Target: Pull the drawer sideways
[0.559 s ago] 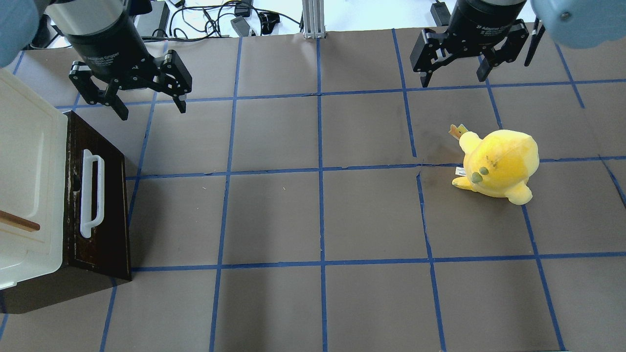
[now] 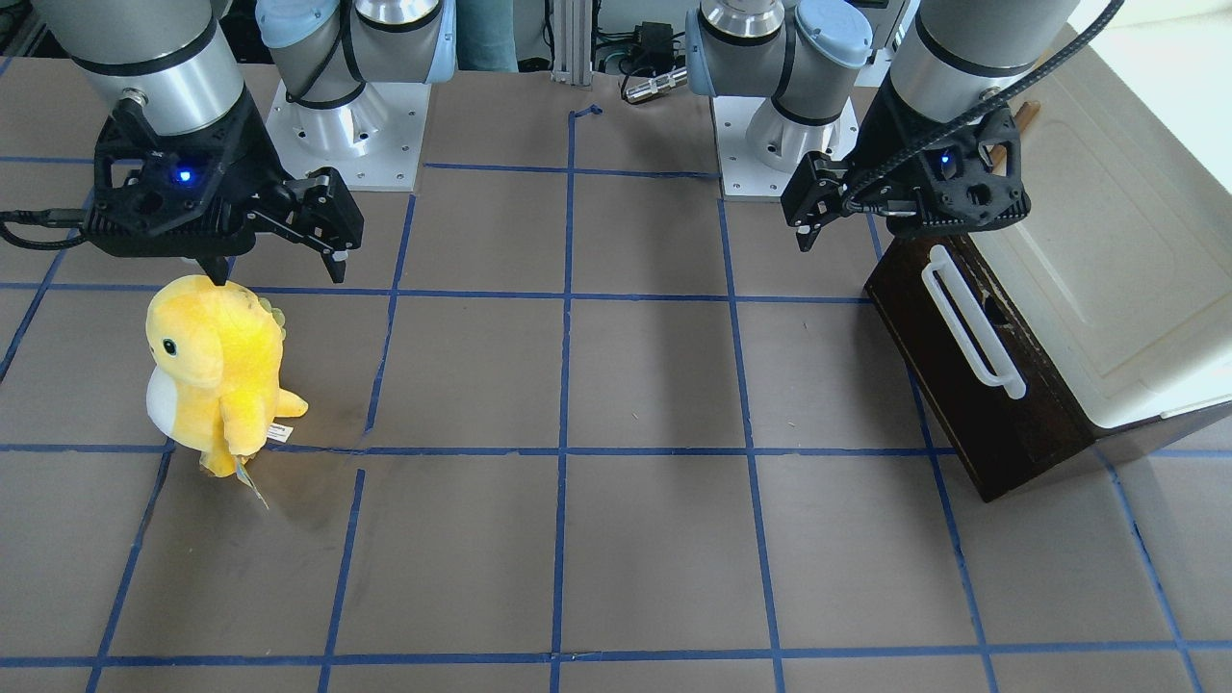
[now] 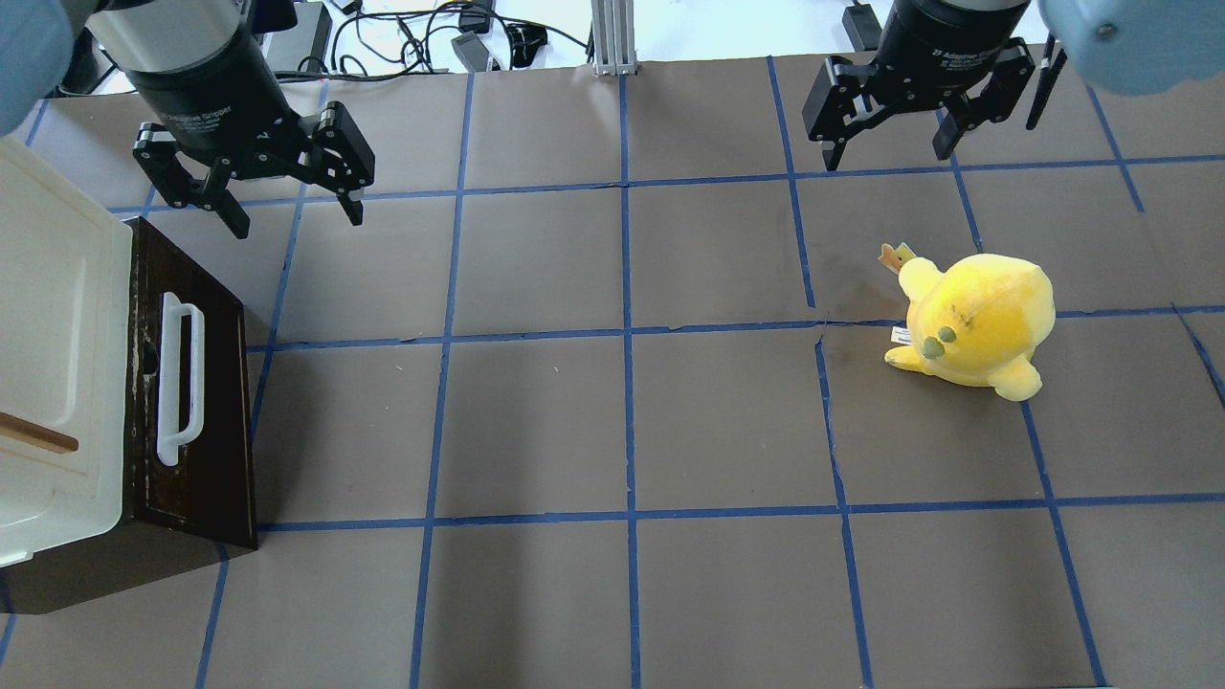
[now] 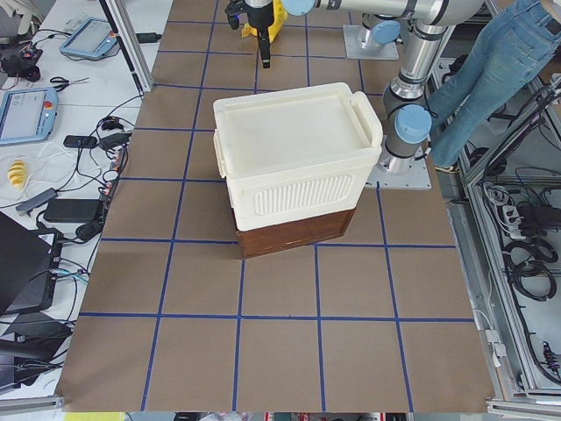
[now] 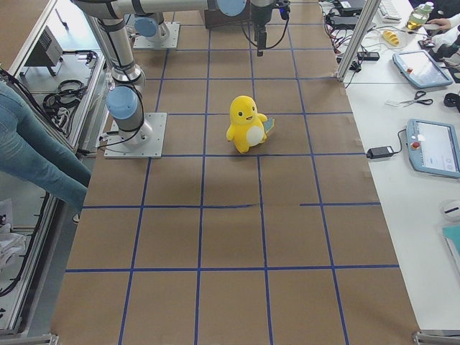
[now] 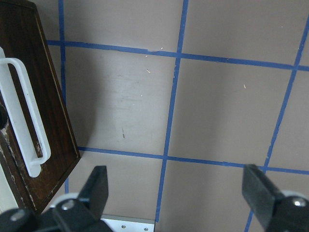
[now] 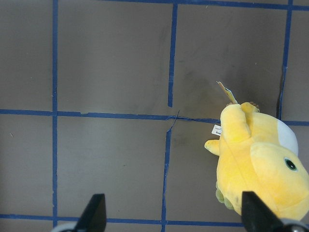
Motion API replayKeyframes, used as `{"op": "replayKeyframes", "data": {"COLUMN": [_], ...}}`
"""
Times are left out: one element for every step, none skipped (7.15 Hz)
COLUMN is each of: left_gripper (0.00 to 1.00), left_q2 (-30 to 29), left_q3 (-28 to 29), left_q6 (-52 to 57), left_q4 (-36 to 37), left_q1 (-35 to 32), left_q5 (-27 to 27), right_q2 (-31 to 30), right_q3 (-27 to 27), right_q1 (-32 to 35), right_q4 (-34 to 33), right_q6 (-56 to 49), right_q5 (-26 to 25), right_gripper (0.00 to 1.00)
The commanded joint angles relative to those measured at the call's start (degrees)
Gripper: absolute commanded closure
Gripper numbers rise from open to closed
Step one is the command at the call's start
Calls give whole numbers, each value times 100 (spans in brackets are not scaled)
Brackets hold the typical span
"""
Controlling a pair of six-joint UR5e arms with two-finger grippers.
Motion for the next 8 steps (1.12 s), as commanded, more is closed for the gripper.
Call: {"op": "replayKeyframes", "data": {"left_gripper": [0, 0, 0, 0, 0, 0, 0, 0], "left_q2": [-38, -73, -204, -397, -625, -880, -1195, -1442], "left_q3": [-155, -330, -498, -673, -866, -990, -1017, -1183], "left_q6": [-57, -49, -67, -84, -111, -389, -714, -857], "left_q4": [9, 88, 375, 448, 657, 738, 765, 739], "left_q1": [-43, -43, -87, -200, -341, -455, -622, -824], "left_q5": [17, 35, 122, 1045, 1577, 1773, 2323, 3530], "right_q2": [0, 0, 0, 0, 0, 0, 0, 0], "right_q3": [0, 0, 0, 0, 0, 0, 0, 0], "right_q1": [0, 0, 0, 0, 0, 0, 0, 0], "right_q4": [0, 0, 0, 0, 0, 0, 0, 0], "right_q6": [0, 0, 0, 0, 0, 0, 0, 0], "right_q5": [0, 0, 0, 0, 0, 0, 0, 0], "right_gripper": [0, 0, 0, 0, 0, 0, 0, 0]}}
